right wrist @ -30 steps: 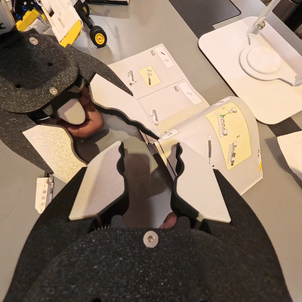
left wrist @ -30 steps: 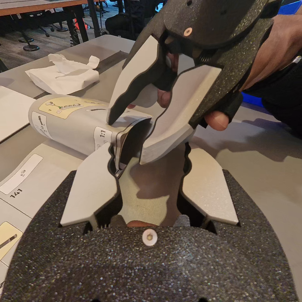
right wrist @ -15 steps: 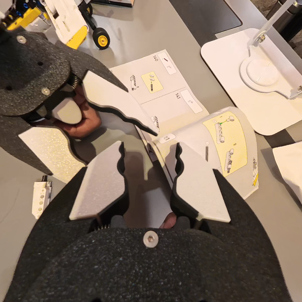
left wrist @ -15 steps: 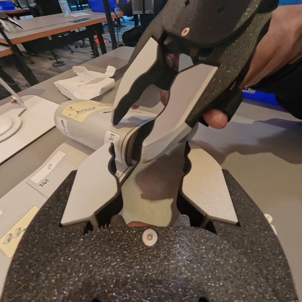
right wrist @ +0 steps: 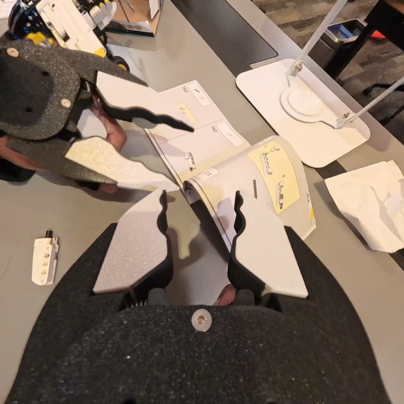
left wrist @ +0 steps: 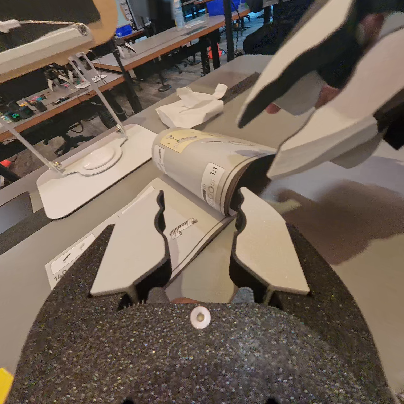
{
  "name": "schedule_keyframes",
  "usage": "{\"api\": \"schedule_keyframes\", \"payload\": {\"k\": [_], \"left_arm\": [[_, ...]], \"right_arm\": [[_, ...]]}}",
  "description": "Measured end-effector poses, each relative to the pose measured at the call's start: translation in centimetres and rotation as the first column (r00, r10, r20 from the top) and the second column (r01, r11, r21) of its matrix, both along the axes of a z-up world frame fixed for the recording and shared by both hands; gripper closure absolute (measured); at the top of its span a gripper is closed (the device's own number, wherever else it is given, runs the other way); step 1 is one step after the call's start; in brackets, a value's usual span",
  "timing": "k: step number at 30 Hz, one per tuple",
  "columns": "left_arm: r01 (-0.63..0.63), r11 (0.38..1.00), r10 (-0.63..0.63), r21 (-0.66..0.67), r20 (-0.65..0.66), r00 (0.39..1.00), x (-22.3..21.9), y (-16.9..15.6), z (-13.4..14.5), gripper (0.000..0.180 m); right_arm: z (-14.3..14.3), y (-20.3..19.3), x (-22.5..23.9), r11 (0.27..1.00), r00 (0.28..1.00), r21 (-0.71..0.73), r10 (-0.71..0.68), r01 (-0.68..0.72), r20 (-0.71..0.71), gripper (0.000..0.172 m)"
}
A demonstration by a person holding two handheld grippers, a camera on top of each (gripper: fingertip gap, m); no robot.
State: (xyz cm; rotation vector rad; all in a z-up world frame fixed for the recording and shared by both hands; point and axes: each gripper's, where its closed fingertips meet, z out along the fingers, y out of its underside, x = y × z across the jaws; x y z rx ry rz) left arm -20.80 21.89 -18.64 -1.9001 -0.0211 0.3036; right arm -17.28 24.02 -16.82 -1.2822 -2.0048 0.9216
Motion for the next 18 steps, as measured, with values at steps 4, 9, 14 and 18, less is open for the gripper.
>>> {"api": "schedule_keyframes", "payload": {"k": [4,9,14,18], "left_arm": [[-0.045,0.999,0.045,0.007,-0.025,0.999,-0.5,0.1,0.1,0.119],[-0.08,0.997,0.079,-0.016,-0.083,0.993,-0.9,0.4,-0.1,0.12],[-0.164,0.986,0.161,-0.026,-0.096,0.982,-1.9,0.1,-0.3,0.121],[-0.256,0.965,0.251,-0.06,-0.082,0.964,-2.7,-0.7,-0.8,0.123]], "right_arm": [[-0.7,0.3,1.3,0.999,0.998,-0.024,-0.047,0.046,-0.032,0.113],[-1.7,0.3,3.1,0.993,0.992,-0.056,-0.104,0.1,-0.075,0.115],[-3.6,0.4,4.7,0.989,0.99,-0.074,-0.129,0.125,-0.058,0.114],[-4.5,0.7,5.3,0.991,0.991,-0.027,-0.131,0.13,-0.038,0.114]]}}
